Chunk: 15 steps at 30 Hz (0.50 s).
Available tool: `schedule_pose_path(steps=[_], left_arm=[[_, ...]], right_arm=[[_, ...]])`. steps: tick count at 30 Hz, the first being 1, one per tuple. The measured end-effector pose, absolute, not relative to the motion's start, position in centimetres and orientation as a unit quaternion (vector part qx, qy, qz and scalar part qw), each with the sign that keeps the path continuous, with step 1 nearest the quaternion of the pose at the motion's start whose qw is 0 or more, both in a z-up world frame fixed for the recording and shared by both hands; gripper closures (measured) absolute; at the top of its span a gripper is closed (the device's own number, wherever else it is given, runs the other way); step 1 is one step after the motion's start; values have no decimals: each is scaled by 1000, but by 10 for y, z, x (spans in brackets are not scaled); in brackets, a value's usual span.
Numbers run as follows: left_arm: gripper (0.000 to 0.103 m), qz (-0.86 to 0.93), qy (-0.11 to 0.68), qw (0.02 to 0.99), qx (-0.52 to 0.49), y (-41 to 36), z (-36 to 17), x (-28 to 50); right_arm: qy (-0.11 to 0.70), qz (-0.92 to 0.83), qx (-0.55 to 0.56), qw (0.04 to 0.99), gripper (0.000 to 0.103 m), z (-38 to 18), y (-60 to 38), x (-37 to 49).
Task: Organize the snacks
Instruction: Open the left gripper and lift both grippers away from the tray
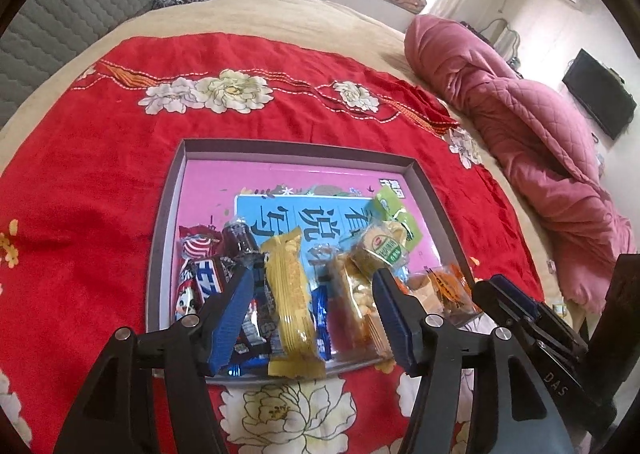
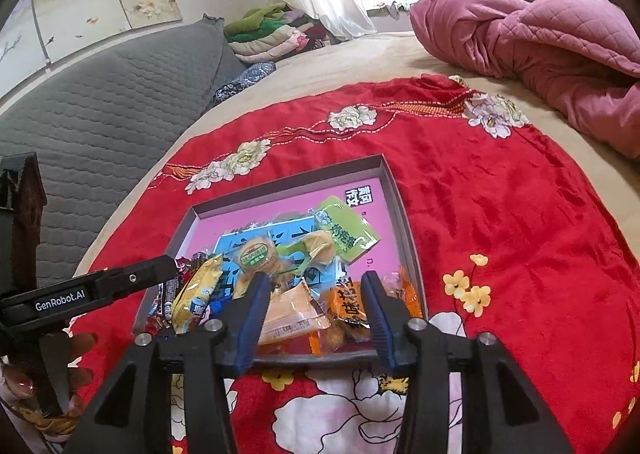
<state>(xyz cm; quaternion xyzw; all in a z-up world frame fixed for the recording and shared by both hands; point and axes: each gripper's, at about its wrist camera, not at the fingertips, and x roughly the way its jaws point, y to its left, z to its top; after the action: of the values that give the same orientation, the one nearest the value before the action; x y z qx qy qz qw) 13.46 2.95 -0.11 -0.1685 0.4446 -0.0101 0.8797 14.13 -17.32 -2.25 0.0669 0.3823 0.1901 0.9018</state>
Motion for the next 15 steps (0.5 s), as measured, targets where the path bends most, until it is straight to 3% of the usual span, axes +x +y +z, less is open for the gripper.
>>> schedule_pose_path(steps=[2,4,6,8,10,15], left_arm=[[38,-11,445,880,-166,27,0,130],[36,-11,448,880,-159,24,1,124],[28,-8,451,879,-154,22,1,118],[28,-7,452,879,-151,20,2,112],[28,-1,457,878,-144,18,3,106],[28,17,462,875,-145,16,5,83]], right_arm=[[378,188,56,905,52,-20,-172,136],[373,186,47,908,43,-18,-172,131],[369,184,39,910,40,-15,-171,125],[368,183,32,911,36,-13,-171,119],[359,179,16,916,25,-9,-168,110],[349,170,-3,921,20,-1,-163,90]])
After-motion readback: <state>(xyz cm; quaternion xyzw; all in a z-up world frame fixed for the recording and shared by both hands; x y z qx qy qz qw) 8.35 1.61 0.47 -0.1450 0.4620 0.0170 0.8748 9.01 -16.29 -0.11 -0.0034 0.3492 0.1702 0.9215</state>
